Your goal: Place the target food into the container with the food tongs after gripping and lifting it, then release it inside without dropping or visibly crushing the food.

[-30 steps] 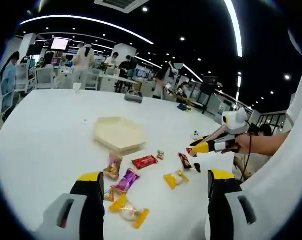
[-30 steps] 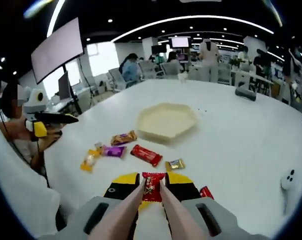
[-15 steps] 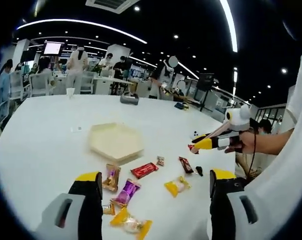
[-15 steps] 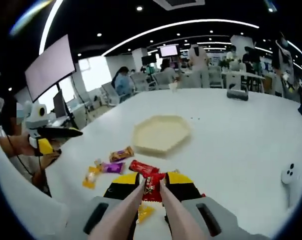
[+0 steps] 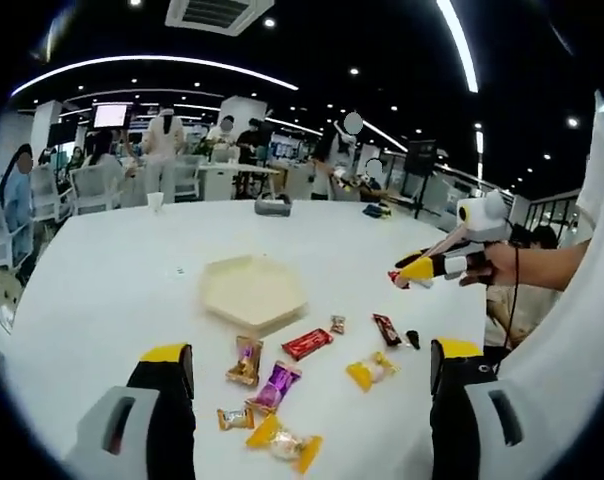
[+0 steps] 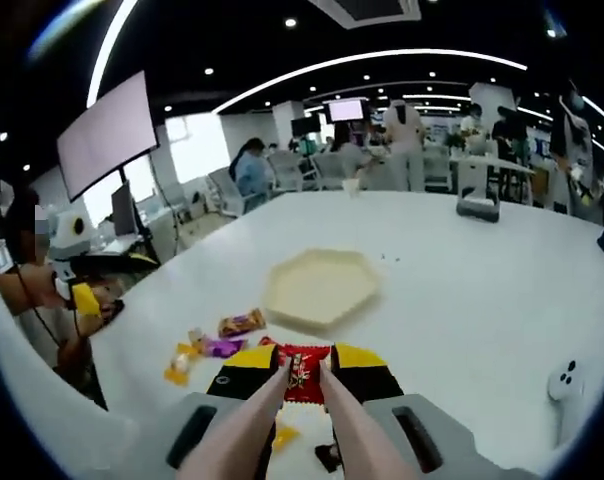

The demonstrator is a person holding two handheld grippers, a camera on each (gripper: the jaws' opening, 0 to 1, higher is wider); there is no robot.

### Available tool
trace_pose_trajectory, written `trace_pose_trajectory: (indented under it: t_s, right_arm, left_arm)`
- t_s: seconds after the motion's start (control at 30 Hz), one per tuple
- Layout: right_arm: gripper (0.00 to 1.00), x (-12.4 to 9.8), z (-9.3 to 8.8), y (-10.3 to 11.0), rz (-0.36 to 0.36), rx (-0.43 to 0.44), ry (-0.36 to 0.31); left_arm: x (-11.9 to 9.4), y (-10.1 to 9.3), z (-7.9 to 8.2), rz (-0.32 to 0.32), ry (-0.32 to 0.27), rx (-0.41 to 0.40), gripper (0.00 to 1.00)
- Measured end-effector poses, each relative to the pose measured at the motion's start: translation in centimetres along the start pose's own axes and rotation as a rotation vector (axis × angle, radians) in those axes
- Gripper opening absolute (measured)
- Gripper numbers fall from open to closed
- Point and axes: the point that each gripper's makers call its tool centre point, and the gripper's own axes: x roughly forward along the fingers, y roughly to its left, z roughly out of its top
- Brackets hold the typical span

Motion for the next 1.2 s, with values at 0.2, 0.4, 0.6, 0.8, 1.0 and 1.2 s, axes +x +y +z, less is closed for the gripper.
trace_pose_trajectory:
  t_s: [0.2,0.4,0.6,0.8,1.0,1.2]
  right_arm:
    - [0.19,0.7,1.2,-0.6,0.01,0.003,-0.015]
    - [0.2,1.2,2.5,-0.7,0.028,-0.031,-0.023]
    - [0.2,2.0,3.8,-1.2,0.035,-0.042,-0.047]
    - [0.19,2.5,3.7,-1.4,0.05,-0.066,-0.034]
    - [0.19,2.7,4.4,-1.8,0.04,-0.071,-0.033]
    - [0.2,4.4,5.7,-1.7,0.064,-0.105,-0.025]
  left_arm:
    - [0.5,0.2,-0.4,0.015,0.03,0.02,0.99]
    - [-0.1,0.0,0.5,0.025,0.002,0.035,0.99]
    - [-0.1,0.2,0.3,0.03,0.015,0.018,0.99]
    - [-0.2,0.1,1.2,0.034,-0.009,0.025,0.99]
    - [0.2,-0.4,1.2,0.005,-0.019,-0.025,0.99]
    - [-1.4,0.6,1.3,0.074,-0.046,0.003,0.99]
